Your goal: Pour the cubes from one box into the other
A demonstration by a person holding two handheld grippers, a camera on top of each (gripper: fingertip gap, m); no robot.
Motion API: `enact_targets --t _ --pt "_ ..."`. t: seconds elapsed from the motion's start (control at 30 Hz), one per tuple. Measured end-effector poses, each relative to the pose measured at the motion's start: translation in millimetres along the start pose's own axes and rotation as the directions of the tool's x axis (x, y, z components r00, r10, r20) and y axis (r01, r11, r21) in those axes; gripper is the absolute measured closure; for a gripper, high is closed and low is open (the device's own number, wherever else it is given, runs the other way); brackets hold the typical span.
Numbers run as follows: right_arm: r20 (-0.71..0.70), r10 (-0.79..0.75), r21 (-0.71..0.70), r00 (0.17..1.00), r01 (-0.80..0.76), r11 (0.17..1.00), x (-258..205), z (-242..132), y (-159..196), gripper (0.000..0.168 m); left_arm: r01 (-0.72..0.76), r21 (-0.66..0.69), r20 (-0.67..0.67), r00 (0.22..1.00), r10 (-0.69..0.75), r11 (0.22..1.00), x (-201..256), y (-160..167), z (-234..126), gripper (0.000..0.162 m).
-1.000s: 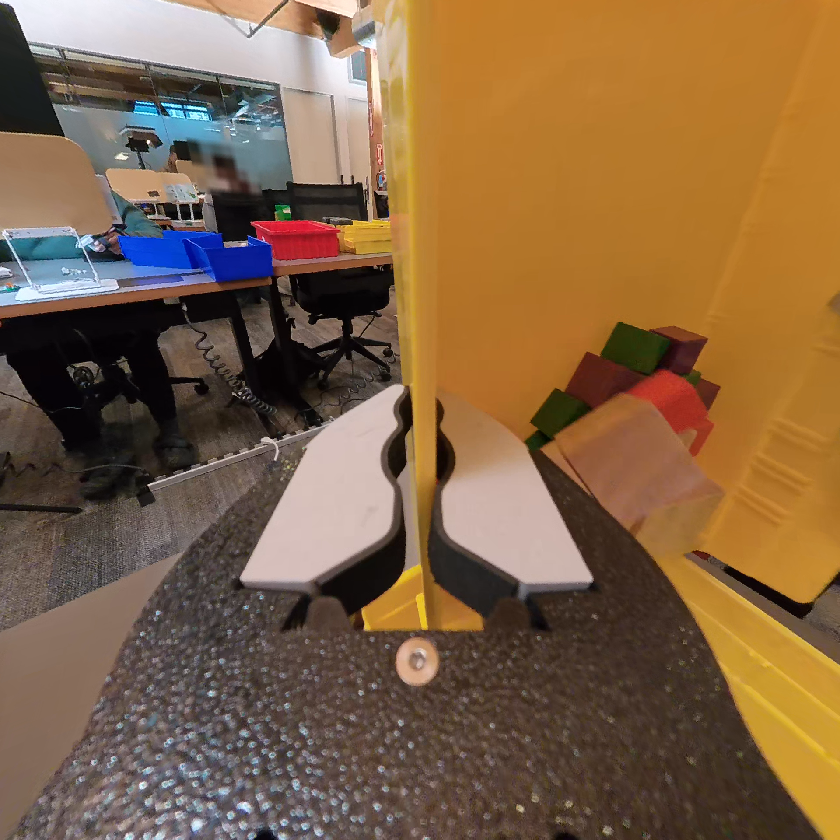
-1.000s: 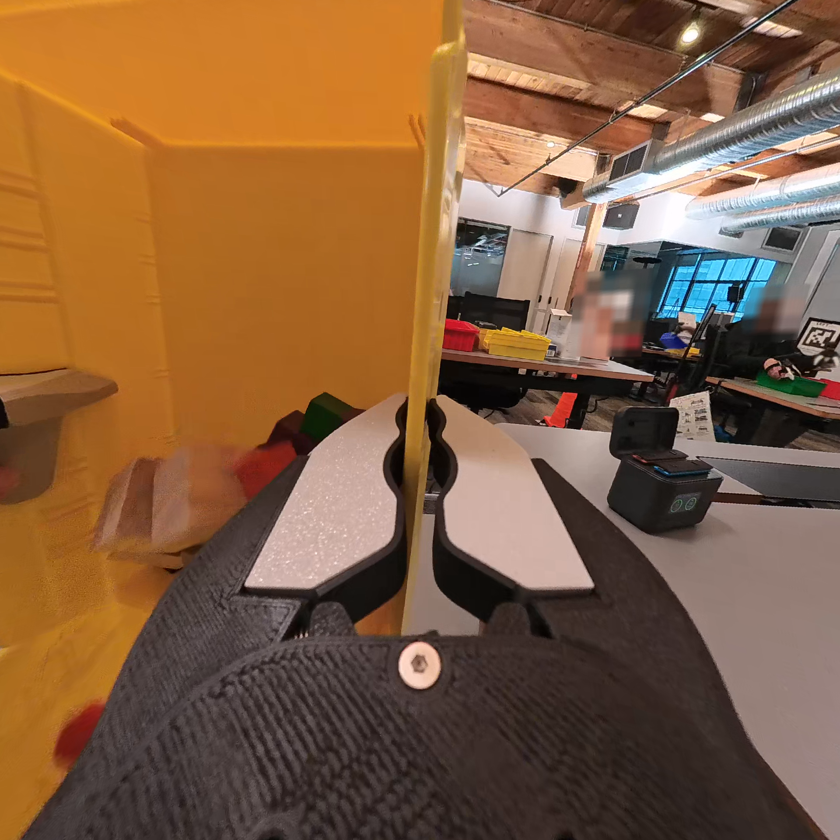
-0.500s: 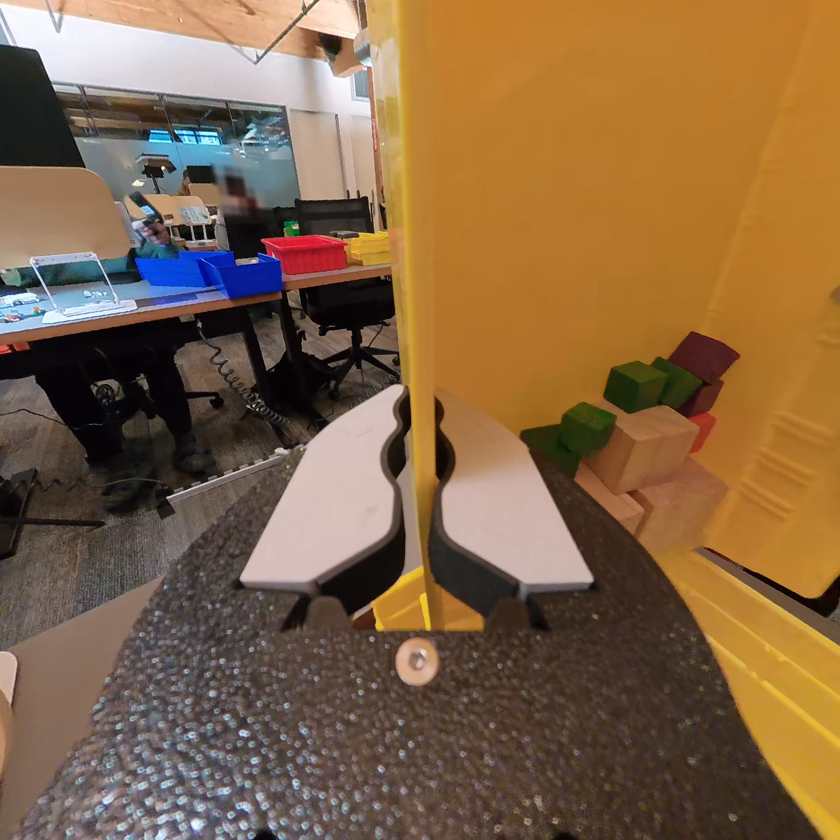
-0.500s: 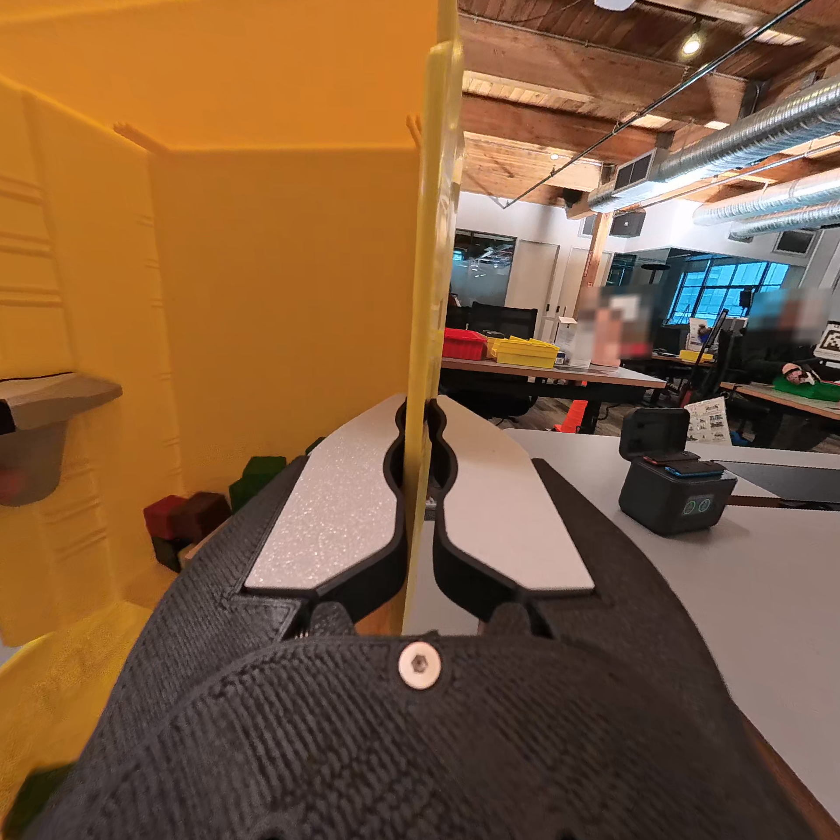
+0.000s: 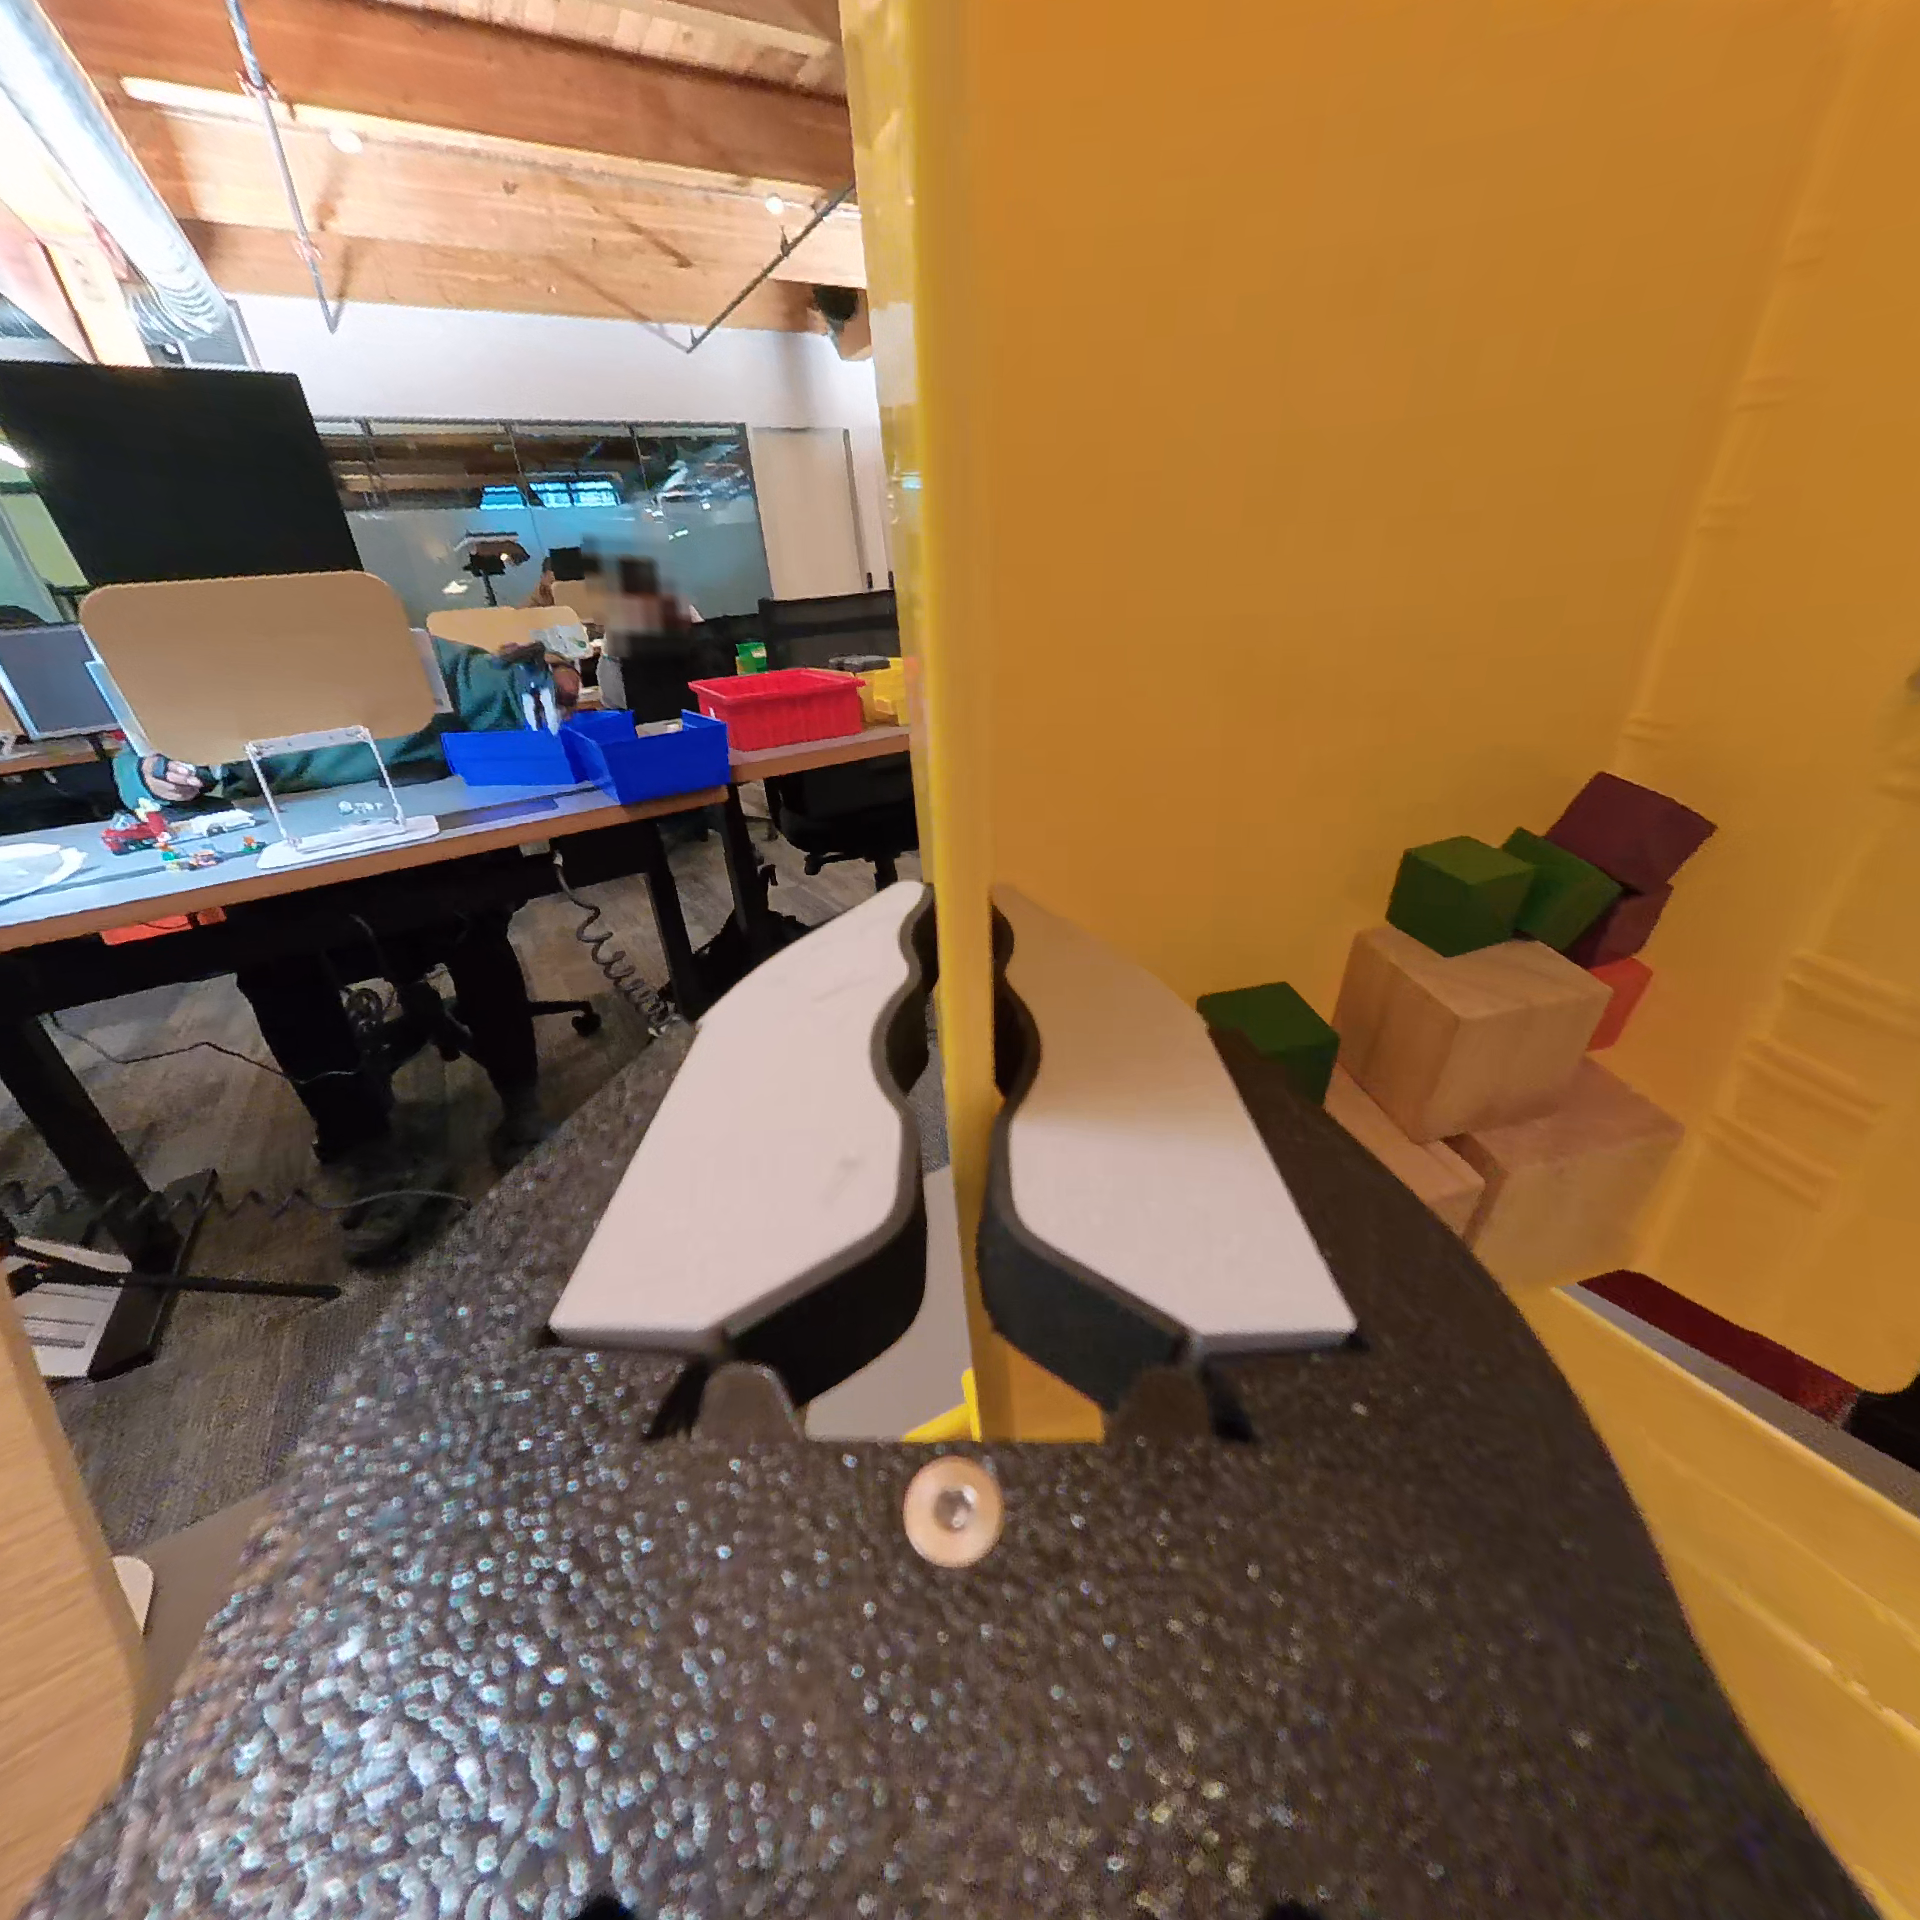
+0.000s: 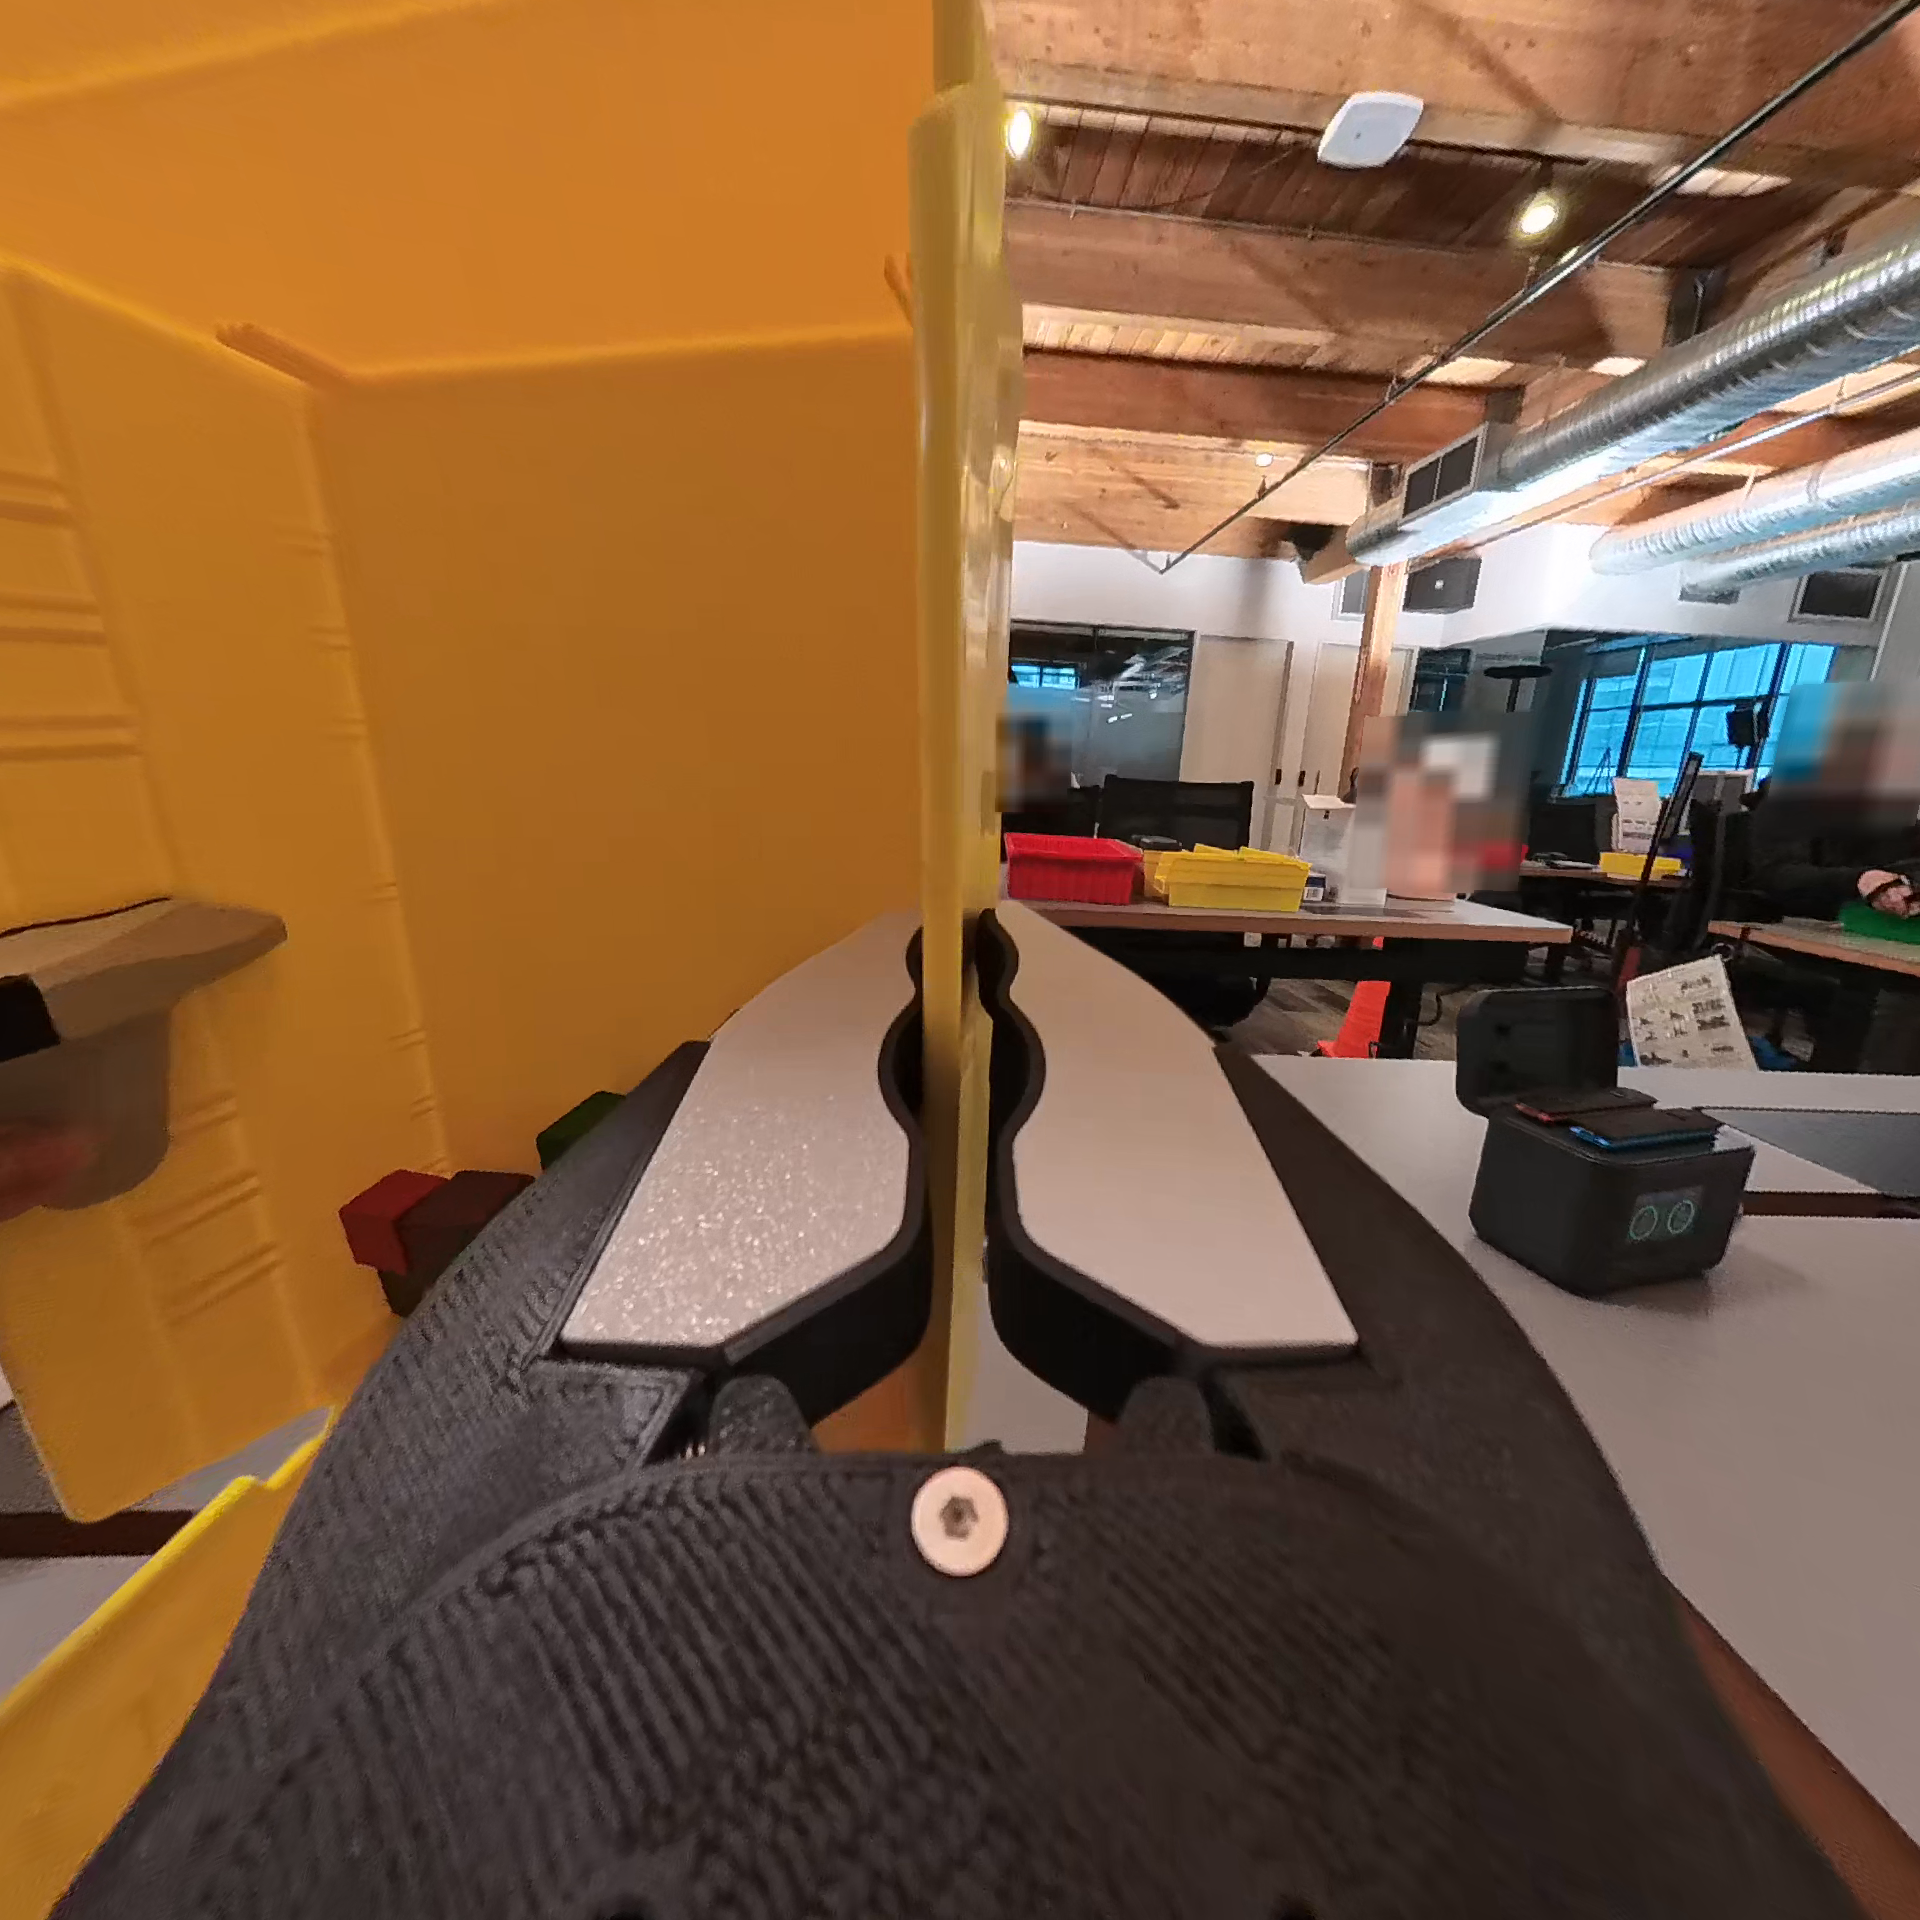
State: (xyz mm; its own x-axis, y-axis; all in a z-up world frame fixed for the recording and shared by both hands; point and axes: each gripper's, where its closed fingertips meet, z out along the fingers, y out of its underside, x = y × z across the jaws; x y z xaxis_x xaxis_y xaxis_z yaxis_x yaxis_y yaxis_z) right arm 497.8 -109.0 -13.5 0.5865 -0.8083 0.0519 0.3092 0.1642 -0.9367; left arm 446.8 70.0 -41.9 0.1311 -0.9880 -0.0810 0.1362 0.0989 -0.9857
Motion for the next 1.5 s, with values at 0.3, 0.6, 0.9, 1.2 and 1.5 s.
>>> enact_targets --t 0.3,0.6,0.9,1.2,1.5 --pt "-0.011 0.030 0.049 0.999 -0.029 0.998 -2.2 -0.7 -11.5 0.162 -0.034 0.040 0.038 0.999 0.032 0.999 -2.9 -16.6 -3.6 0.157" --pt "-0.008 0.068 0.058 0.998 -0.067 0.996 -1.2 -1.6 -15.6 0.163 -0.053 0.052 0.051 0.997 0.050 0.997 -2.4 -30.7 -5.1 0.157" --pt "0.024 0.067 0.083 0.997 -0.068 0.994 -3.4 -1.9 -21.0 0.161 -0.024 0.078 0.041 0.999 0.021 0.997 -2.8 -31.5 -5.9 0.158" --pt "0.050 0.071 0.070 0.996 -0.075 0.995 -4.9 0.0 -16.1 0.160 -0.040 0.069 0.031 0.999 0.037 0.997 -4.5 -31.9 -5.3 0.158" --pt "0.015 0.048 0.142 0.999 -0.050 0.989 2.9 -16.9 -23.4 0.162 0.010 0.113 -0.021 1.000 -0.008 0.994 10.1 -30.0 -14.8 0.157"
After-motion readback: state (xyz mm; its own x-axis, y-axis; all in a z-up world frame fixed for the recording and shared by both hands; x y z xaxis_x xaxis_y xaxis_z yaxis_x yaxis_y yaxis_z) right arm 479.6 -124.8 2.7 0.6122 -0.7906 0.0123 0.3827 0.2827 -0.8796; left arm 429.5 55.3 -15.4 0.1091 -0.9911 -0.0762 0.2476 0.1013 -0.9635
